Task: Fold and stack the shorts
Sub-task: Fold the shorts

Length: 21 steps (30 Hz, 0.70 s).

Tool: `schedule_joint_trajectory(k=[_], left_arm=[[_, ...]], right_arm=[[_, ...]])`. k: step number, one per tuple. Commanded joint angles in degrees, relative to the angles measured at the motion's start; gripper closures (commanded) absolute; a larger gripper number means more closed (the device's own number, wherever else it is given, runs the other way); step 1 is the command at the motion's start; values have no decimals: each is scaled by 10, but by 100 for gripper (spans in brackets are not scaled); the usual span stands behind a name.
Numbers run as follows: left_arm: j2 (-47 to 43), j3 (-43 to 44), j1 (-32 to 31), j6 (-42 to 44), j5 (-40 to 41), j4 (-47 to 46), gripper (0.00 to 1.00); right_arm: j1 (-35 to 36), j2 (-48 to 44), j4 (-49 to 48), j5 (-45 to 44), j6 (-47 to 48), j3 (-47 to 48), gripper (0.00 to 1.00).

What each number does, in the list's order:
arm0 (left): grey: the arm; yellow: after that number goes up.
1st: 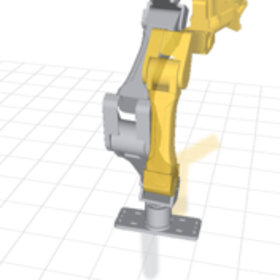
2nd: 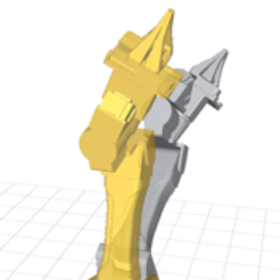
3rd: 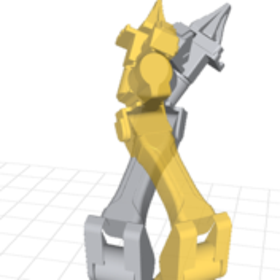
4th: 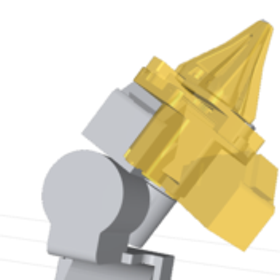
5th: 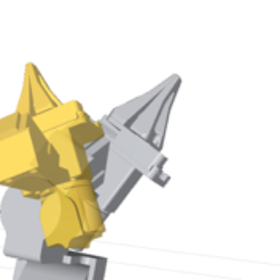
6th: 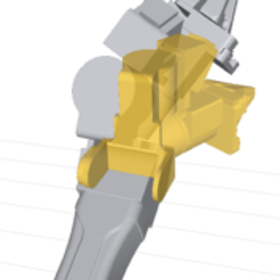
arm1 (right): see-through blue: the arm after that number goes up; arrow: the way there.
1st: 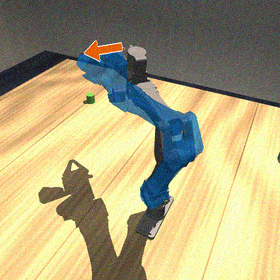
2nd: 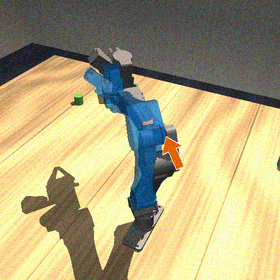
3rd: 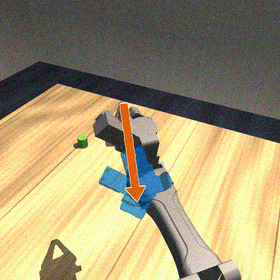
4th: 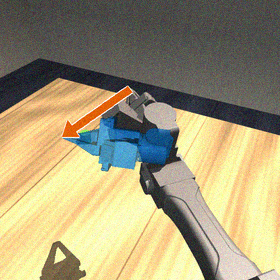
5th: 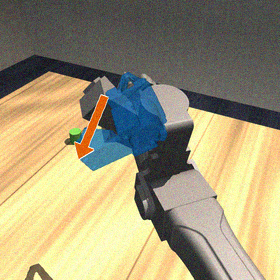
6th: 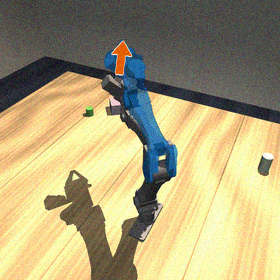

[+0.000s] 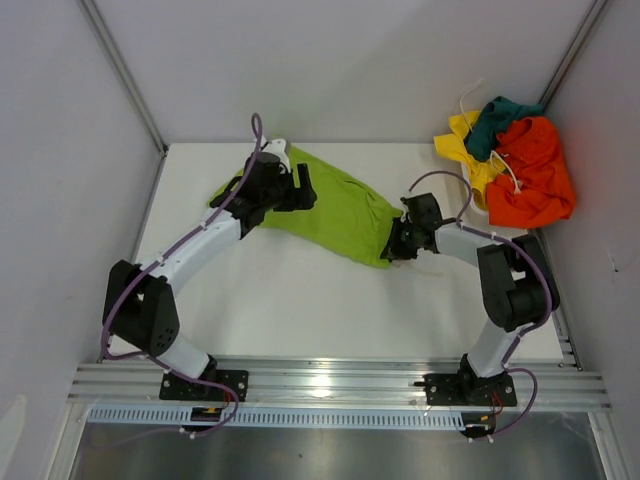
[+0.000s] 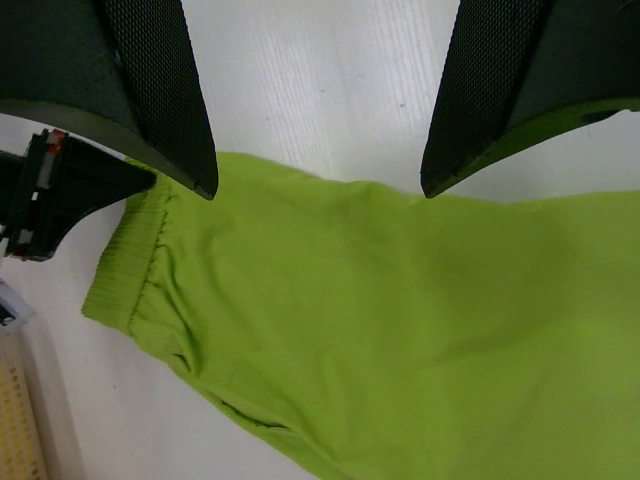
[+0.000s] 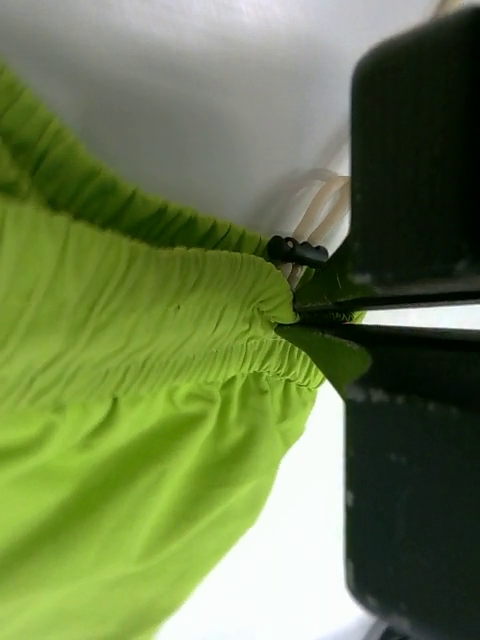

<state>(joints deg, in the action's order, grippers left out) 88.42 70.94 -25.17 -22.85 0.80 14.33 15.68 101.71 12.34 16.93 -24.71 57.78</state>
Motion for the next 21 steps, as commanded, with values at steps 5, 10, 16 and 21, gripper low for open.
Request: schedule_joint_trajectory(k=[5, 10, 16, 21], left_arm=[[34, 38, -50, 12, -4, -10, 16], [50, 32, -68, 11, -33, -18, 16], [77, 34, -102, 16, -50, -19, 16], [118, 65, -126, 31, -54, -5, 17]], right_arm=[[36, -97, 2, 3, -35, -54, 42], [30, -170, -8, 10, -43, -65, 30], [-24, -187, -116, 88, -94, -137, 27], [-49, -161, -204, 127, -120, -177, 24]])
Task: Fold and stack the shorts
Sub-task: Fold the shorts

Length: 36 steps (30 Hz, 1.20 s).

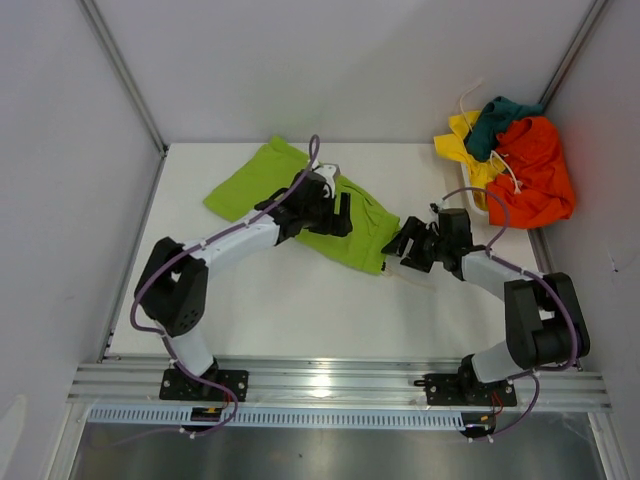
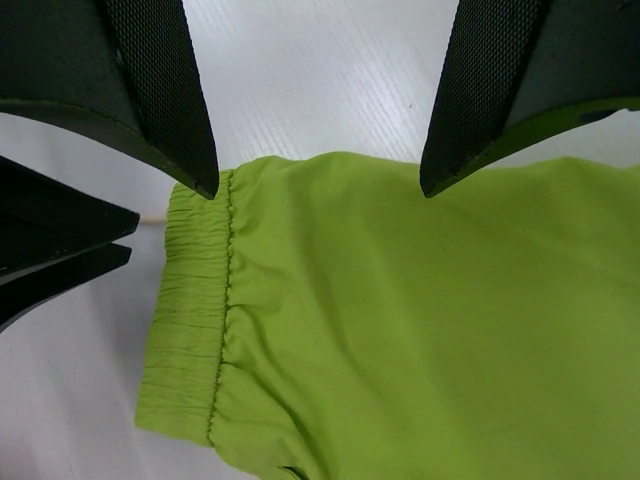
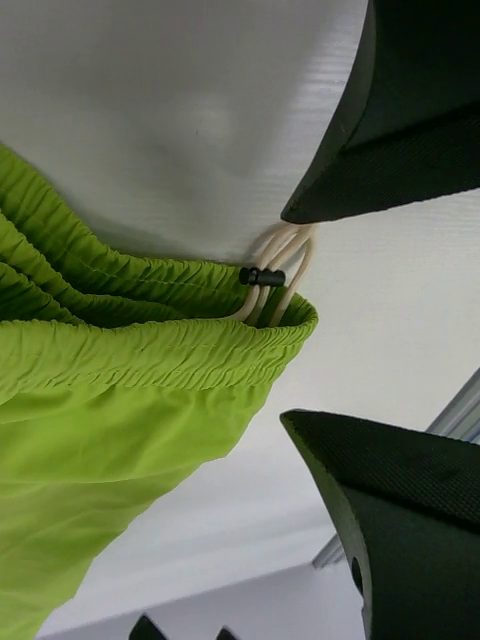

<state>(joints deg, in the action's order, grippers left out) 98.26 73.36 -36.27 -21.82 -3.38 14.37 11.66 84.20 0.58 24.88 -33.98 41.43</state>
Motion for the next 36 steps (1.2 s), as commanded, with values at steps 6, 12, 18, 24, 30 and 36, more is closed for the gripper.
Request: schedule_joint_trajectory(k=[6, 12, 18, 24, 30, 36], left_arm=[[89, 97, -35, 36, 11, 37, 17], [154, 158, -35, 42, 31, 82, 17], [192, 177, -34, 34, 60, 110, 17], [208, 181, -33, 24, 53, 124, 18], [219, 180, -33, 25, 49, 130, 18], [225, 180, -33, 26, 50, 130, 19]], right_arm=[[-13, 81, -210, 92, -75, -35, 21], [-7, 124, -301, 66, -111, -43, 20], [-8, 155, -369, 40, -135, -55, 19], [-11, 186, -398, 34, -158, -43, 18], [-2, 223, -421, 17, -167, -29, 18], [22, 245, -432, -17, -181, -21, 18]])
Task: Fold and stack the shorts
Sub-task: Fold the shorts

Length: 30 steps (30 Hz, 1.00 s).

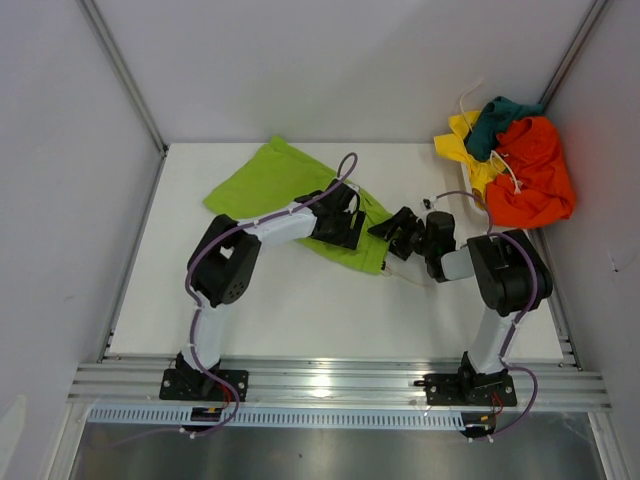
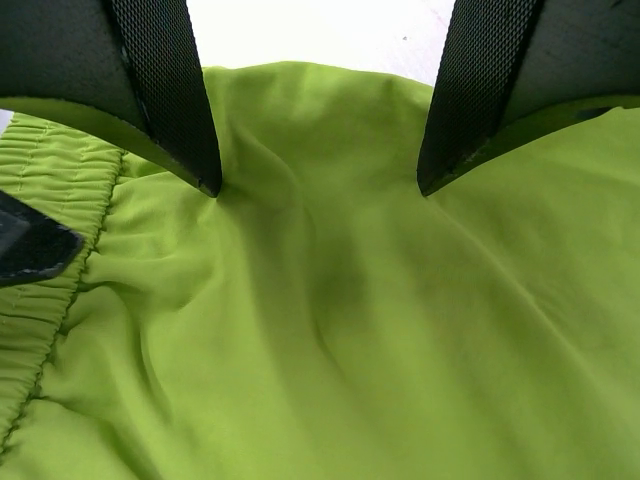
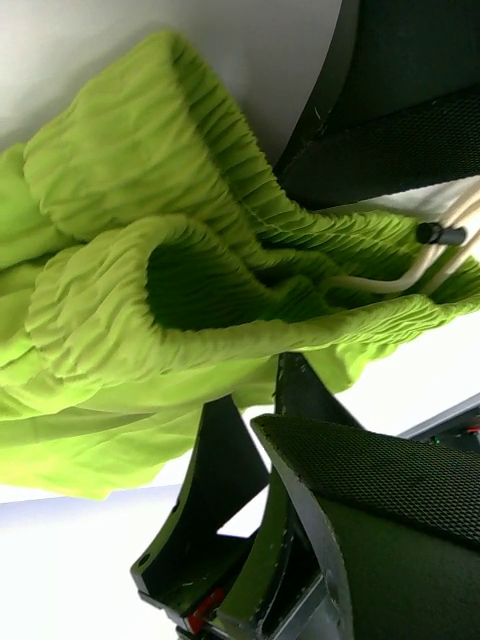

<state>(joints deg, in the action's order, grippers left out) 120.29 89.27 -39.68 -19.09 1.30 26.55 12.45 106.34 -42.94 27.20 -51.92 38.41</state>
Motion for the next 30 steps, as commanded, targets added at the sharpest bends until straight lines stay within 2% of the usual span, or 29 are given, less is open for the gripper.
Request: schedule_joint_trajectory(k=[1, 5, 8, 9, 11, 12, 13, 14, 15, 16, 17, 22, 26, 30], left_arm=[[3, 19, 1, -5, 4, 6, 19], [-4, 5, 0, -9, -2, -5, 19], [-4, 3, 0, -10, -2, -5, 20], [-6, 0, 0, -12, -1, -6, 20], [-16, -4, 0, -15, 2, -14, 20], [-22, -15, 0, -17, 1, -17, 20], [-33, -17, 1, -19, -1, -20, 20], [-39, -17, 1, -20, -4, -20, 20], [-47, -20, 2, -23, -6, -18, 20], [-58, -23, 5, -24, -7, -18, 20], [-70, -31, 14, -26, -9, -20, 19], [-176, -80, 69, -32, -52, -36, 18], [-212, -96, 123, -24, -51, -41, 17], [-227, -133, 151, -34, -69, -103, 17]], right_arm=[[19, 26, 1, -43, -4, 10, 19], [28, 36, -26, -66, -33, 1, 28], [35, 40, -45, -76, -46, -13, 42], [36, 38, -54, -84, -52, -22, 52], [36, 35, -57, -89, -55, -26, 62], [35, 33, -53, -92, -55, -27, 74], [32, 28, -37, -92, -54, -26, 91], [29, 26, -15, -91, -49, -20, 91], [27, 23, 23, -91, -36, -10, 100], [22, 17, 67, -78, -19, 24, 100], [21, 13, 150, -72, 0, 41, 100], [-1, -64, 304, -58, 101, 65, 100], [-6, -99, 504, -74, 175, 111, 100], [-20, -118, 606, -72, 226, 131, 100]])
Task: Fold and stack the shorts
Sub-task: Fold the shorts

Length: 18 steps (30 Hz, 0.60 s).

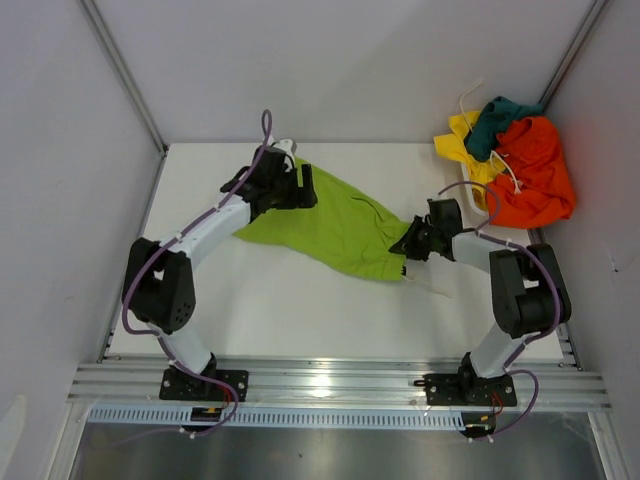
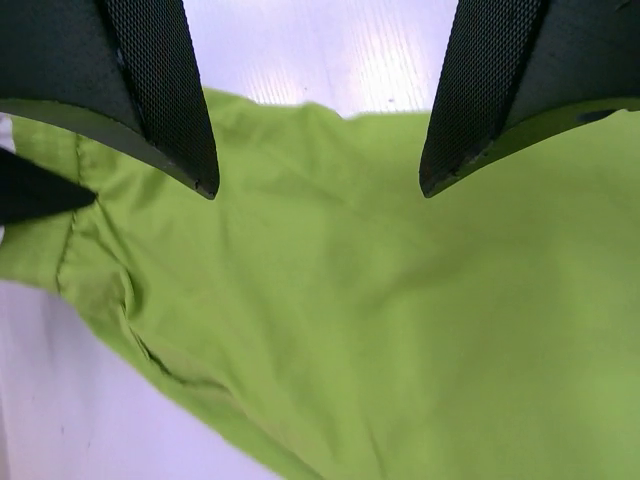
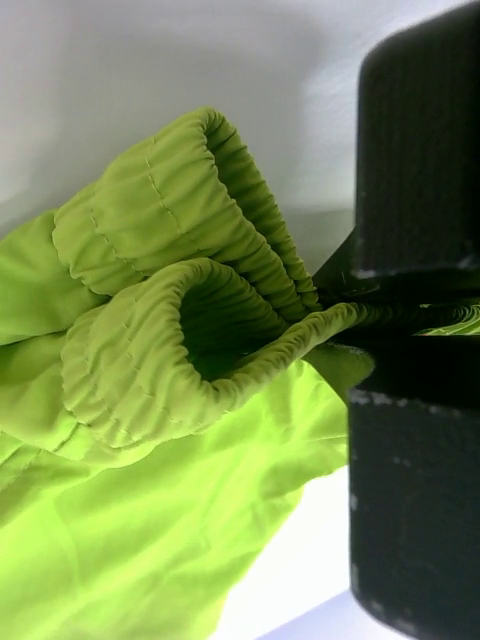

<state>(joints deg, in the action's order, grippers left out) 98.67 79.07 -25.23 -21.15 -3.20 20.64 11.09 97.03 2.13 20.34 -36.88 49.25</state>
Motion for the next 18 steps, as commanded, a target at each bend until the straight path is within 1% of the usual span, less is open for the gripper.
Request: schedule_joint_trajectory(k=[1, 2, 4, 5, 6, 9, 12, 14, 15, 18], left_arm=[[-19, -39, 7, -19, -29, -61, 17], [-23, -63, 7, -34, -47, -108, 17], [-32, -87, 6, -63, -79, -170, 17], [-33, -121, 4, -91, -107, -206, 17], [-31, -130, 1, -102, -115, -266, 17], [-12, -138, -13, -127, -108, -300, 17], [5, -147, -34, -145, -91, -326, 17], [11, -149, -56, -155, -67, -330, 17], [15, -147, -64, -158, -34, -332, 17], [27, -150, -88, -175, -4, -354, 17]], right_arm=[[-6, -29, 182, -6, 84, 25, 100], [-5, -39, 193, -15, 93, 24, 100], [-4, -54, 206, -22, 95, 17, 100], [-5, -74, 206, -29, 96, 11, 100], [-6, -83, 209, -34, 96, 2, 100], [-9, -112, 233, -56, 106, 8, 100], [-9, -128, 284, -95, 132, 31, 100], [-10, -134, 320, -115, 145, 58, 100], [-12, -140, 336, -133, 153, 65, 100], [-15, -145, 359, -144, 160, 91, 100]])
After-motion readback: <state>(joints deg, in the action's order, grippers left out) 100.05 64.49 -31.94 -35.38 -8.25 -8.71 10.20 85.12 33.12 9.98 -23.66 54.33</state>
